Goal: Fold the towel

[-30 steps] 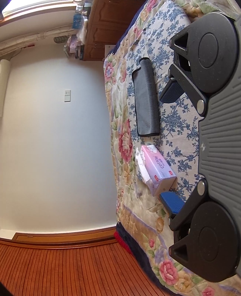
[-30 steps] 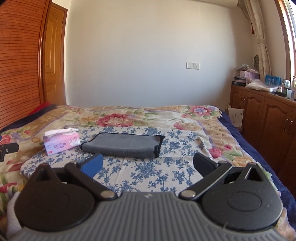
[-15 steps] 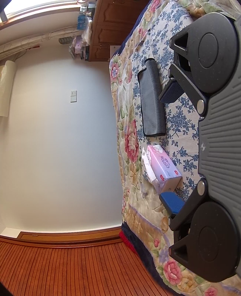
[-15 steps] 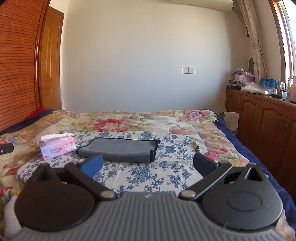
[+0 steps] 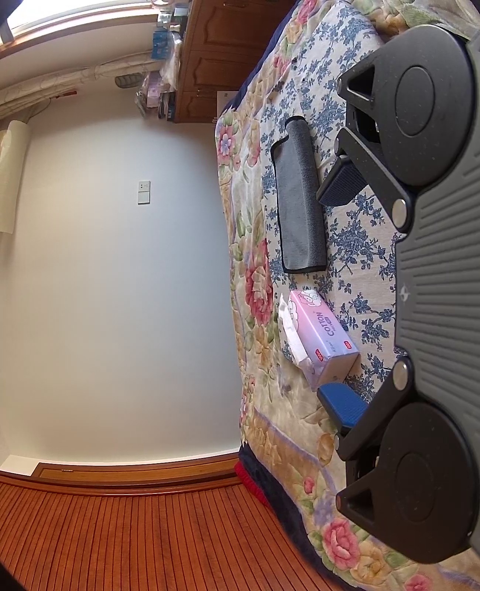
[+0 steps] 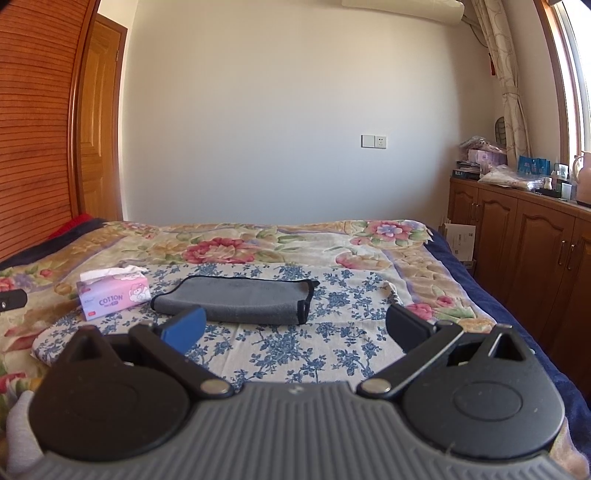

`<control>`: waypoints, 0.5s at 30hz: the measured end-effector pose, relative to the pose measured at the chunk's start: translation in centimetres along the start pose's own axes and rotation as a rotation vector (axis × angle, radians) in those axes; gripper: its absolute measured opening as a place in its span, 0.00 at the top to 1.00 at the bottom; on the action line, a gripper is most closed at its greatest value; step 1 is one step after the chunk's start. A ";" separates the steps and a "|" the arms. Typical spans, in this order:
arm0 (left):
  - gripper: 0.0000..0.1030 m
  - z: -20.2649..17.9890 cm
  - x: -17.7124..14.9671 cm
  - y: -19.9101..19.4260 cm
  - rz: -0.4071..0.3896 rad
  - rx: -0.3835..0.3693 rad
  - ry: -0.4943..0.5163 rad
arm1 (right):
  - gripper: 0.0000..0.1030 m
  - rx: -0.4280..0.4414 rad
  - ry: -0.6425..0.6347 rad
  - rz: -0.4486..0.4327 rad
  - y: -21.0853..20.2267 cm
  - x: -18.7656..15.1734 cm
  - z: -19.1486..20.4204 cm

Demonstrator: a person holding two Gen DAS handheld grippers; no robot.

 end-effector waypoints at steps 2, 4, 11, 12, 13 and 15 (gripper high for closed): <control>0.00 0.0 0.0 0.0 0.000 0.000 -0.001 | 0.00 -0.001 0.002 0.000 0.0 0.0 -0.1; 0.00 0.0 0.0 0.0 0.001 0.000 -0.001 | 0.00 -0.001 0.002 0.000 0.0 0.0 -0.1; 0.00 0.0 0.0 0.0 0.001 0.000 -0.001 | 0.00 -0.001 -0.001 -0.003 0.0 0.0 -0.1; 0.00 0.0 0.0 0.0 0.001 0.000 -0.001 | 0.00 -0.002 -0.001 -0.004 0.0 0.0 -0.1; 0.00 0.0 0.0 0.0 0.000 0.000 -0.001 | 0.00 -0.002 -0.001 -0.004 0.0 0.0 -0.2; 0.00 0.0 0.0 0.0 0.001 -0.001 -0.001 | 0.00 -0.002 -0.002 -0.005 0.0 0.1 -0.2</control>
Point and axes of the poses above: each gripper's, at about its wrist camera, not at the fingertips, and y roughly the way its jaws point, z to its left, x to its top, the point moved 10 cm from there along y, roughly the way its jaws point, and after that the axes turned 12 degrees about -x, right-handed, at the moved point
